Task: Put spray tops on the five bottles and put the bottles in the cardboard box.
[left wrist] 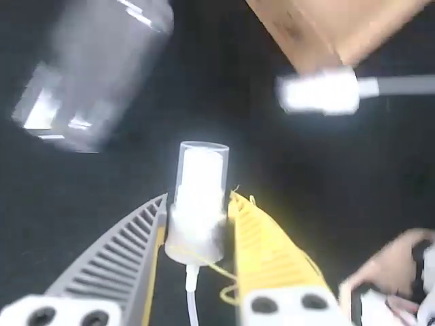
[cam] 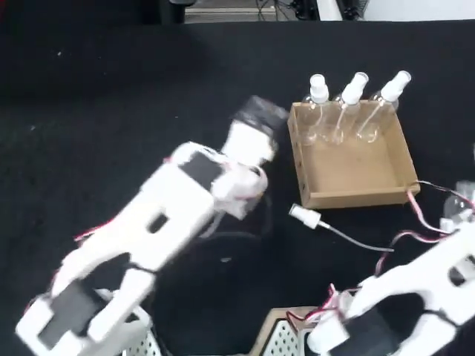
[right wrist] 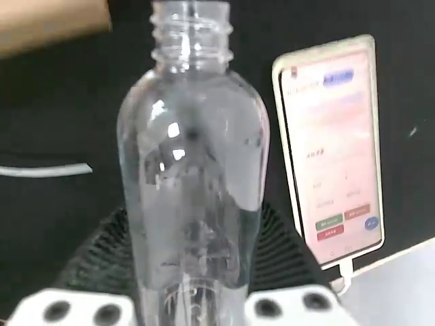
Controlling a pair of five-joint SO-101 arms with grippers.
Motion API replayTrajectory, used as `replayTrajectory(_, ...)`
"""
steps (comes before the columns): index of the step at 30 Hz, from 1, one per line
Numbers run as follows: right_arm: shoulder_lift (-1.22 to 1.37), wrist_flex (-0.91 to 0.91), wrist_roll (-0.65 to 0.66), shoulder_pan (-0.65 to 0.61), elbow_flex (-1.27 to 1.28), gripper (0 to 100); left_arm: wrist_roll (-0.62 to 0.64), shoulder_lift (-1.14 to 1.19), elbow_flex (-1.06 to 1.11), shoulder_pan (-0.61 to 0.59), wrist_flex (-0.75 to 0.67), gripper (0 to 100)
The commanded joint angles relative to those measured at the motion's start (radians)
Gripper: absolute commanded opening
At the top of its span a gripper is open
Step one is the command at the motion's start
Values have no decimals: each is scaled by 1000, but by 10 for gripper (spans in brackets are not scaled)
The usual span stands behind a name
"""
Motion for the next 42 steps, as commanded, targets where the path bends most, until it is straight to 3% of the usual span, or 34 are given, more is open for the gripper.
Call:
replayTrajectory(1, -173, 52, -107, -100, -35, 11, -2, -265, -13, -160, 9, 30)
replayTrajectory(9, -484, 117, -399, -384, -18, 11, 8, -532, -48, -321, -135, 30)
replayTrajectory(14, -702, 94, -549, -724, 87, 11, 9, -559, -56, -340, -301, 30)
replayTrajectory(19, -944, -153, -644, -1057, 344, 11, 9, -598, -56, -340, -442, 30)
replayTrajectory(23, -1116, -433, -686, -1235, 621, 11, 9, -649, -51, -340, -562, 30)
replayTrajectory(30, -1307, -776, -684, -1399, 972, 11, 9, -735, -22, -332, -637, 30)
replayTrajectory(35, -1377, -796, -684, -1447, 1076, 11, 26, -827, 16, -331, -646, 30)
replayTrajectory(42, -1425, -796, -684, -1482, 1127, 11, 256, -856, 120, -331, -796, 30)
